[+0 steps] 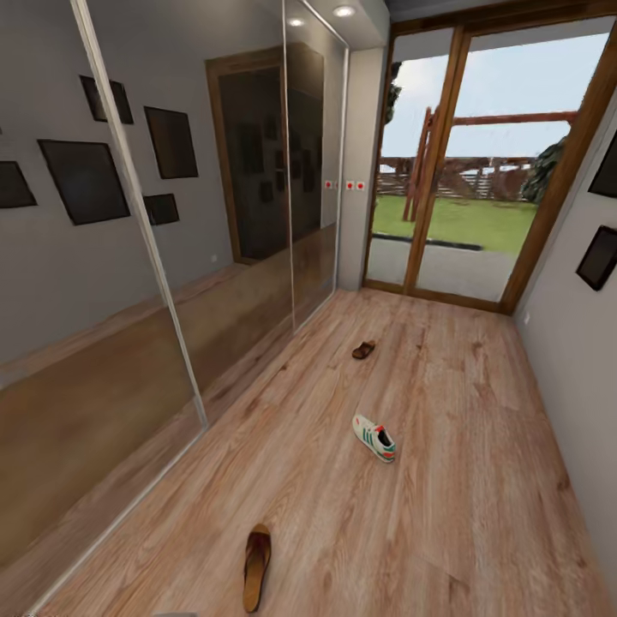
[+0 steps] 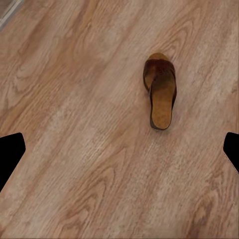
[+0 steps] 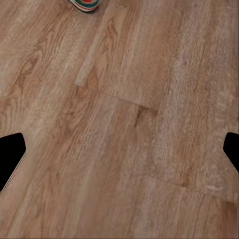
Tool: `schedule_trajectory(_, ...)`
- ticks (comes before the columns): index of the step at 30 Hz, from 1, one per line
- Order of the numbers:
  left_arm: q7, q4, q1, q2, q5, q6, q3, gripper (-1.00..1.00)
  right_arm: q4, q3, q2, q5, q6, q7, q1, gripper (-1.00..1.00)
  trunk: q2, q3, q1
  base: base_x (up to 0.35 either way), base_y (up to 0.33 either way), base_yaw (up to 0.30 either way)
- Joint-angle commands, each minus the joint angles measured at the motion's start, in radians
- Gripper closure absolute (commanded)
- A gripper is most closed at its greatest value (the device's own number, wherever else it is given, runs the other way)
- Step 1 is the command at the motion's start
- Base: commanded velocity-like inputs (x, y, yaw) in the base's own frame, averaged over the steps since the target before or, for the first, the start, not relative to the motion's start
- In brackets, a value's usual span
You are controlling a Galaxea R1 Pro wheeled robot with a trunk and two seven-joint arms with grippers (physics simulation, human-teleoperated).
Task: Pick up the two gym shoes and the two sandals from the corridor floor and place them onto the hallstand (shoe rack) in the corridor, making sure they are on the rack and not on the floor. Arrange them so the two gym shoes are next to each other and the two sandals are next to each other.
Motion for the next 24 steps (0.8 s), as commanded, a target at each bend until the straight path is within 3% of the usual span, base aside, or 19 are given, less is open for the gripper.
schedule_trajectory(1, 0.000, 0.001, -0.001, 0.000, 0.004, -0.003, 0.000, -1.00, 0.001, -0.001, 0.000, 0.000, -0.003, -0.001, 0.000, -1.00, 0.000, -0.001, 0.000, 0.280, -0.168, 0.276)
schedule_trajectory(11, 0.001, 0.001, -0.001, 0.000, 0.009, -0.005, 0.001, -1.00, 0.001, -0.001, 0.000, 0.000, -0.003, -0.001, 0.000, -1.00, 0.000, -0.001, 0.000, 0.280, -0.168, 0.246)
schedule_trajectory(24, 0.001, 0.001, -0.001, 0.001, 0.017, -0.006, 0.005, -1.00, 0.001, -0.001, 0.000, 0.000, -0.003, 0.000, 0.000, -1.00, 0.000, -0.001, 0.000, 0.277, -0.168, 0.044)
